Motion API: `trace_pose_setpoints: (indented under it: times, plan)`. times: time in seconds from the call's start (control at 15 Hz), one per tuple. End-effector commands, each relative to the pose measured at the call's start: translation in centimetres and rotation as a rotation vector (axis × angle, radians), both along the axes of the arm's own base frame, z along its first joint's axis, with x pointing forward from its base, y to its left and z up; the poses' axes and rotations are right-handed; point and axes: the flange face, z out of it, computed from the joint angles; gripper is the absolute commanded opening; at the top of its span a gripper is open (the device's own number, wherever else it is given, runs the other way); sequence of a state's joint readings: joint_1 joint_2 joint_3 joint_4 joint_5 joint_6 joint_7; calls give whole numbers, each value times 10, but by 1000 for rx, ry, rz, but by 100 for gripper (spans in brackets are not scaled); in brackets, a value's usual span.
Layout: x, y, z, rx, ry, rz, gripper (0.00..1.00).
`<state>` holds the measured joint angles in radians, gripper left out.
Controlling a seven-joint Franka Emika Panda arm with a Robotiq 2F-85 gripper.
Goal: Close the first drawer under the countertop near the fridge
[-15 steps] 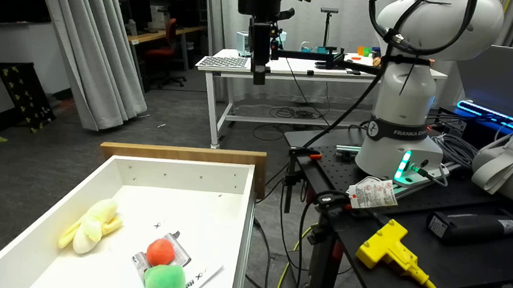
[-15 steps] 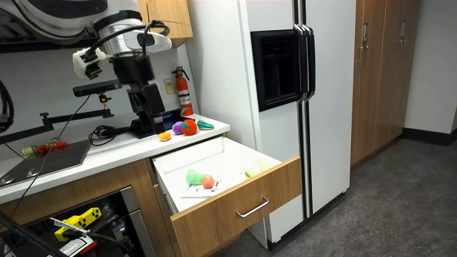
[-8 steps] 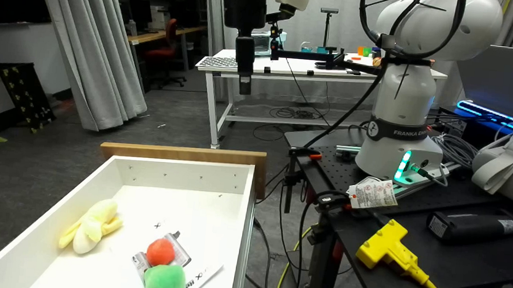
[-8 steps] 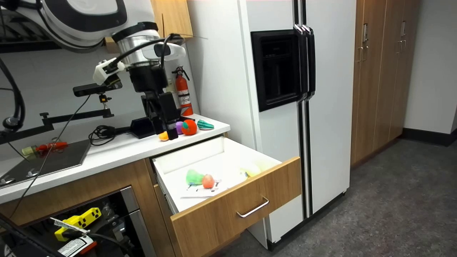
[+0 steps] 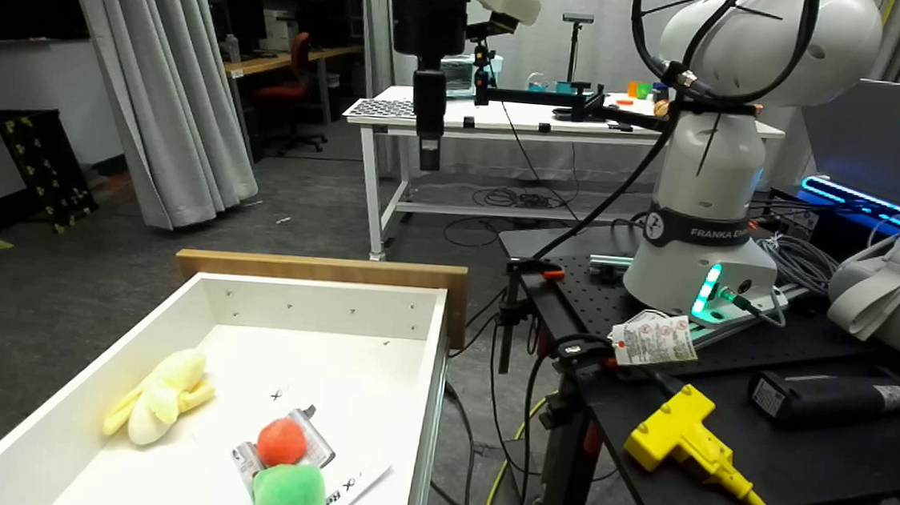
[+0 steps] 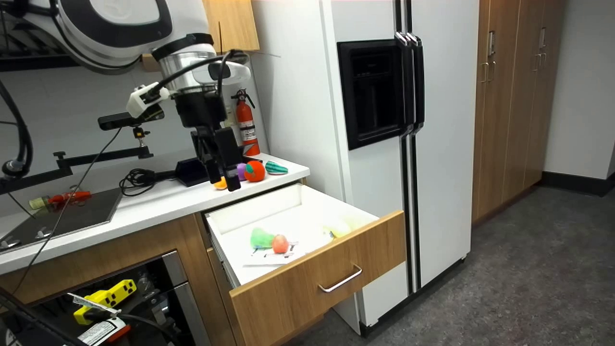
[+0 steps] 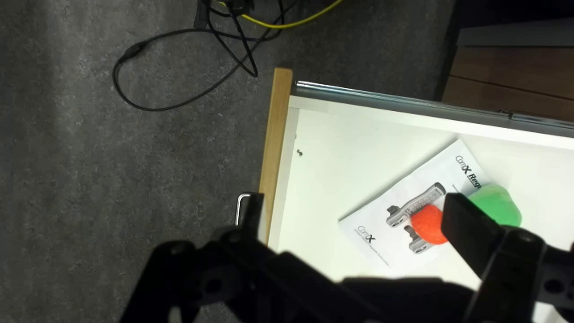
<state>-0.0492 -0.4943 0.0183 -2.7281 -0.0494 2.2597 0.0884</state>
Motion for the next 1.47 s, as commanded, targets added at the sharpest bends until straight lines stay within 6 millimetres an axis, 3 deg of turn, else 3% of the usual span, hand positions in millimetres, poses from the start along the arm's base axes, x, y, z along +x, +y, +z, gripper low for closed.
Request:
trace_pose_setpoints:
  times: [0.0,0.67,0.73,1.13,1.4]
  plan:
    - [20,-13,-23,-28,-29,-17,100]
    - [69,-88,-91,-137,-90,-87,100]
    - [54,-76,-82,-116,-79,-70,100]
    - [66,-87,-92,-123,-68,-83,100]
    - [80,-97,-112,-132,-64,-75,100]
